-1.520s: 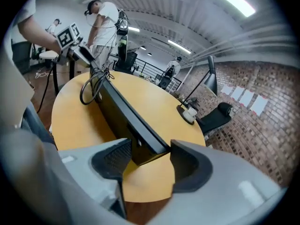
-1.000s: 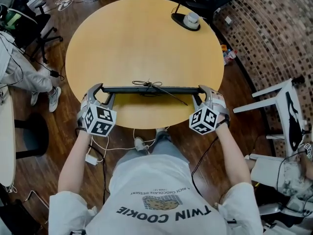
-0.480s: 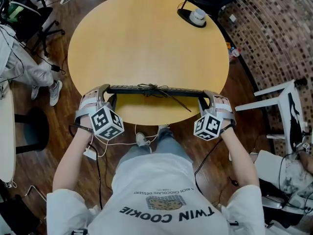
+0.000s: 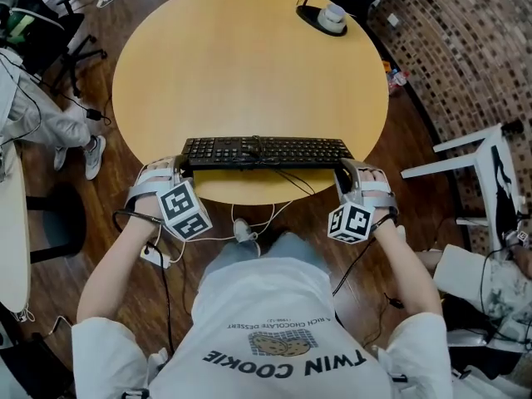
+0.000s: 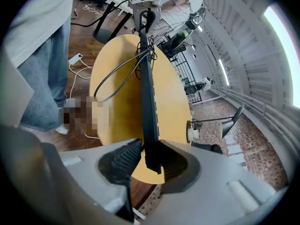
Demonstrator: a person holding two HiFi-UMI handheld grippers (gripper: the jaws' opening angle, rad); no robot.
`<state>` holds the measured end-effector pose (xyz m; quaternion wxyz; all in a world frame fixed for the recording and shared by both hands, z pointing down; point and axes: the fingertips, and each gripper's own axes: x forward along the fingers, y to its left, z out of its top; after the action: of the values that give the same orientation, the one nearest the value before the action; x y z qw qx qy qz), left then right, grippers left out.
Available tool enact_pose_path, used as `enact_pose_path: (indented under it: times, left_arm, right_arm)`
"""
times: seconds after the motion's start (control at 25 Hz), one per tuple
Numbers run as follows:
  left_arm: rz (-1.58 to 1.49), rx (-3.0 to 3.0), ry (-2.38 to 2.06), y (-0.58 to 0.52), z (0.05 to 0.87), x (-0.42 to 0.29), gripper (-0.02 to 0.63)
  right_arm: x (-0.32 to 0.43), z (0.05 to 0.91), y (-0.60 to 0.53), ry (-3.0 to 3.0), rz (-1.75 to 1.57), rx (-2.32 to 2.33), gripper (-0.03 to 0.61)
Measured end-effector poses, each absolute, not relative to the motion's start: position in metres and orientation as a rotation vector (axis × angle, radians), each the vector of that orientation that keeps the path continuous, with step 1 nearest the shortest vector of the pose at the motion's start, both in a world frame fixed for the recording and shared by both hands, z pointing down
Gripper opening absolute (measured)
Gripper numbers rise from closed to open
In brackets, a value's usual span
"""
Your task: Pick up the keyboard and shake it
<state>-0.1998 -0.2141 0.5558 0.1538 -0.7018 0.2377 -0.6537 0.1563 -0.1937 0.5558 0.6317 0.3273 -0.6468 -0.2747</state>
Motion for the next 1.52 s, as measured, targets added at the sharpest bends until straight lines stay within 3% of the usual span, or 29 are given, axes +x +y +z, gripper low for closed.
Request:
enact_pose_path:
  times: [0.56, 1.0, 1.16, 1.52]
  left_arm:
    - [-1.982, -1.942, 0.786, -0.189, 0.614, -0.199, 0.117]
    - [-1.977, -2.126, 1.061, -0.174, 0.594, -0.188, 0.099]
    - [-1.799, -2.312, 1.272, -0.144, 0.566, -0.156, 0.027]
    - [-1.445, -2.596, 1.419, -0.020, 0.526, -0.031, 0.008]
  right_arm:
    - [0.157, 0.611, -0.165, -1.479, -0.604, 0.675, 0.106]
    - [0.160, 0.597, -0.153, -1.682, -0.296, 0.763, 0.107]
    - [0.161, 0.572, -0.124, -1.802, -0.197, 0.853, 0.107]
    - [0.151, 0.541, -0.004, -2.076, -0.019, 0.879, 0.106]
